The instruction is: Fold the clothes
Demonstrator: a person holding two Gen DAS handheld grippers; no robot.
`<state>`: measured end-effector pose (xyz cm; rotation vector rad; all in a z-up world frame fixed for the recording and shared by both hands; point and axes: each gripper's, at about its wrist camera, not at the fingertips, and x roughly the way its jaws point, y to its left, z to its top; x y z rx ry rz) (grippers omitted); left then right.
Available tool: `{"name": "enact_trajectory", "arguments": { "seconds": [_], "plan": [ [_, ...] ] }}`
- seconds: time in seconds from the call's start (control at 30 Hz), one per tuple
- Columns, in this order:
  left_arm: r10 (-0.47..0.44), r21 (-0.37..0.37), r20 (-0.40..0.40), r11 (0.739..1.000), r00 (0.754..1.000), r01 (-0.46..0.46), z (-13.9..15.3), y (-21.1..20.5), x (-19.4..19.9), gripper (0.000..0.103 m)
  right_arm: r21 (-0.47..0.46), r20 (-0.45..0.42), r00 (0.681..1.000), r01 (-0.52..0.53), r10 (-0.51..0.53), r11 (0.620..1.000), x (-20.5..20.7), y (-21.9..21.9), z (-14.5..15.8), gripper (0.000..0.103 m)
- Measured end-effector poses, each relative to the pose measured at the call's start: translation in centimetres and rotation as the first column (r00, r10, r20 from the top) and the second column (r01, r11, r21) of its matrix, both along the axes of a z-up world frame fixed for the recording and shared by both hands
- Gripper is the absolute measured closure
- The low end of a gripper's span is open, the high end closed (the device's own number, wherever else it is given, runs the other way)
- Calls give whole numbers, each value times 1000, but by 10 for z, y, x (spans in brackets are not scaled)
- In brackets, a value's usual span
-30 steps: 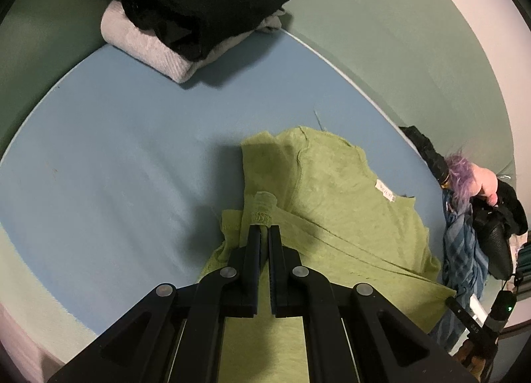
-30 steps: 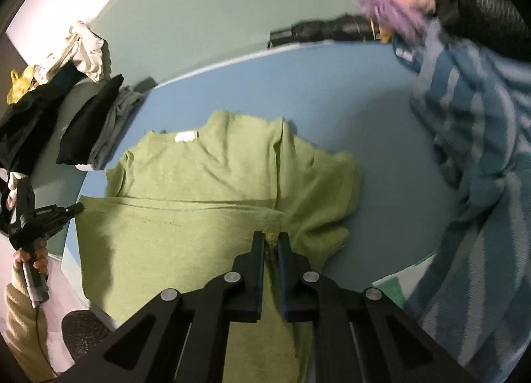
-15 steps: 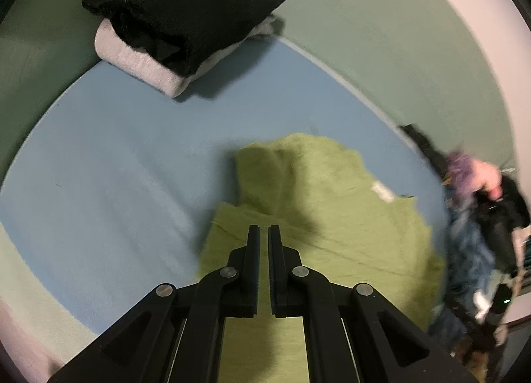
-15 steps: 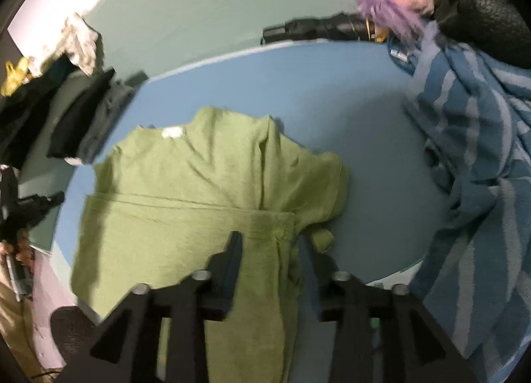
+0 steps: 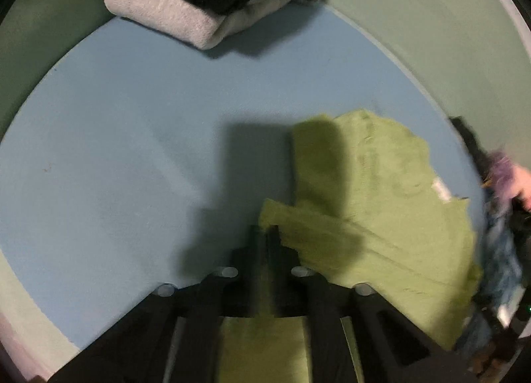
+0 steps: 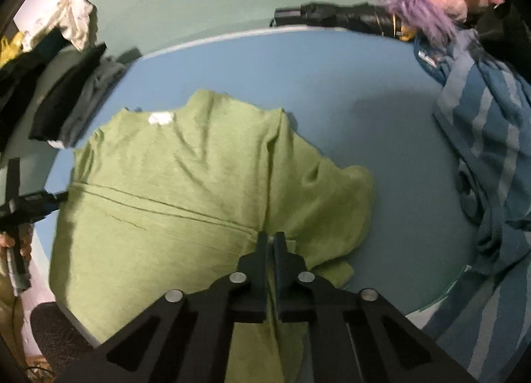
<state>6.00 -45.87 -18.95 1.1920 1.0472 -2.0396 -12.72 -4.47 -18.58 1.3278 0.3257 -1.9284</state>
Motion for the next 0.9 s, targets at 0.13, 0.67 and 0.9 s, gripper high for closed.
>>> {"name": "enact_trajectory", "arguments": {
  "seconds": [0.13, 0.67, 0.9],
  "plan": [
    [-2, 4, -90, 1000, 996, 3, 24, 1, 5, 101, -75, -20, 1000, 4, -6, 997, 6, 12, 26, 103],
    [-32, -19, -162, 999, 986, 29, 59, 9, 2, 101, -114, -36, 999, 19, -23, 993, -3, 34, 45, 81],
    [-24, 13, -164, 1000, 986, 26, 49, 8, 3, 101, 63, 7, 999, -39, 38, 997, -1, 5, -13, 64]
  ]
}}
